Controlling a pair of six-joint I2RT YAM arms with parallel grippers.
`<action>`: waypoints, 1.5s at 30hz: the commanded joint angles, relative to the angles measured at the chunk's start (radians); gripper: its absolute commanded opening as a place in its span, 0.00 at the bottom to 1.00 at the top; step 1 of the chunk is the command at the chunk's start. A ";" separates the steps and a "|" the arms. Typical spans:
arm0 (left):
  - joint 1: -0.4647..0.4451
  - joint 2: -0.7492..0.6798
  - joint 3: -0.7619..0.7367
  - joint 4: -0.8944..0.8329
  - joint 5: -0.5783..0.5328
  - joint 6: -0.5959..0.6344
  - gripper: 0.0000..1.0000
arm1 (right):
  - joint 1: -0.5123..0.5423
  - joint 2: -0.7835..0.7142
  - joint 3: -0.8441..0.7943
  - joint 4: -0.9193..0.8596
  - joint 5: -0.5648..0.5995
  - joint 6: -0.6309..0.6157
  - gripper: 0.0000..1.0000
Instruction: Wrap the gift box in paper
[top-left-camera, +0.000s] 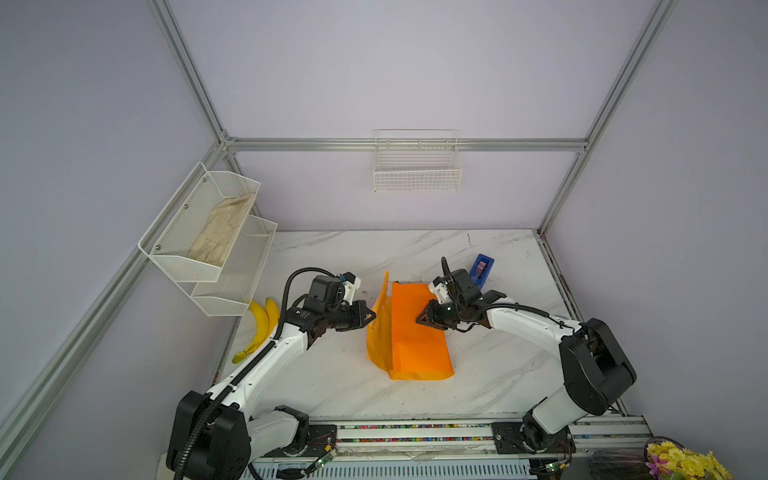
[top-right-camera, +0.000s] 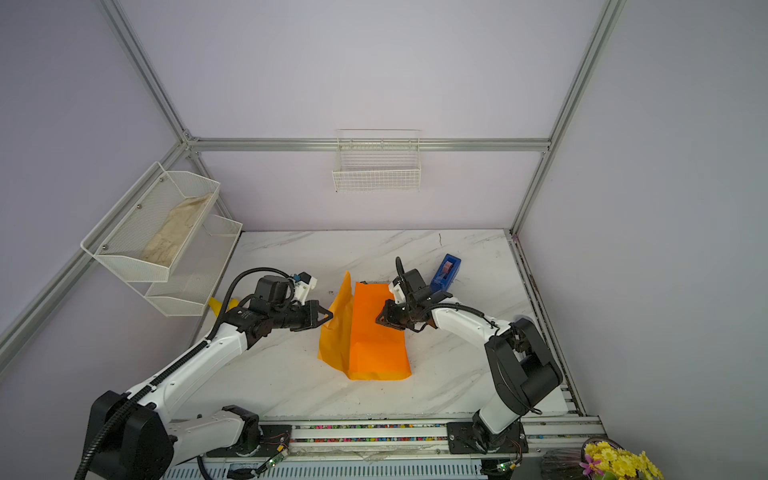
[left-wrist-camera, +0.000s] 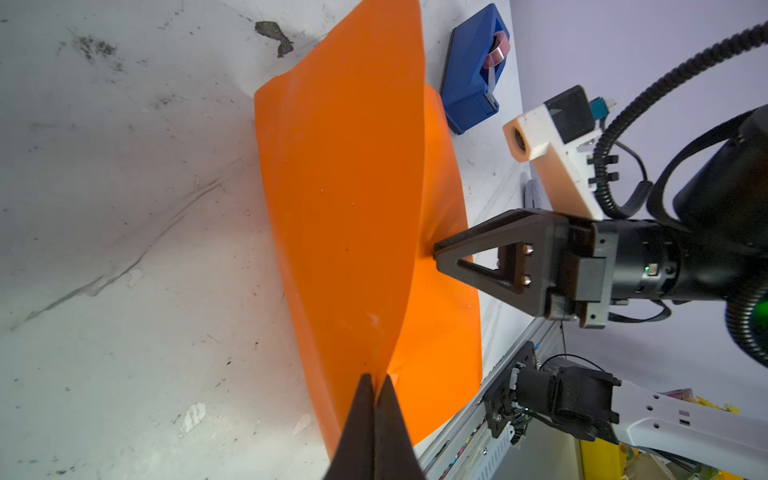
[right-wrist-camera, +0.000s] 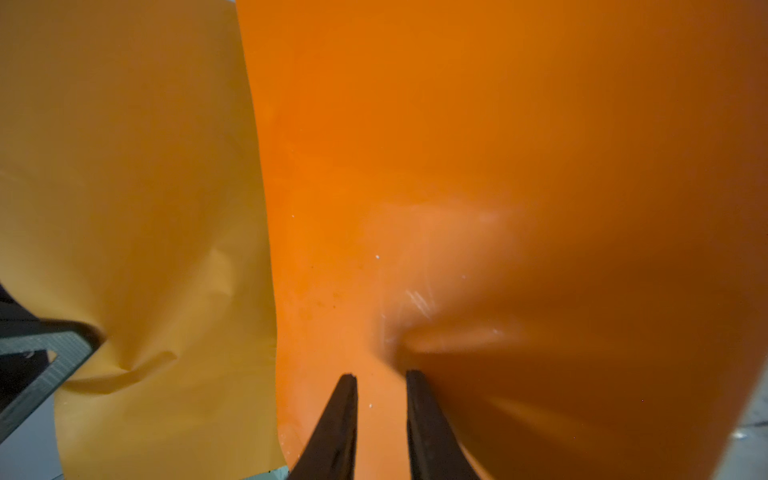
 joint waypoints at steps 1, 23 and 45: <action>-0.029 0.013 0.119 0.014 0.013 -0.029 0.00 | 0.005 0.038 -0.027 -0.041 0.033 0.010 0.26; -0.213 0.282 0.268 0.046 -0.053 -0.164 0.00 | 0.006 0.036 -0.036 -0.027 0.027 0.016 0.26; -0.268 0.487 0.331 -0.058 -0.068 -0.227 0.00 | 0.004 -0.015 -0.004 -0.069 0.061 0.015 0.26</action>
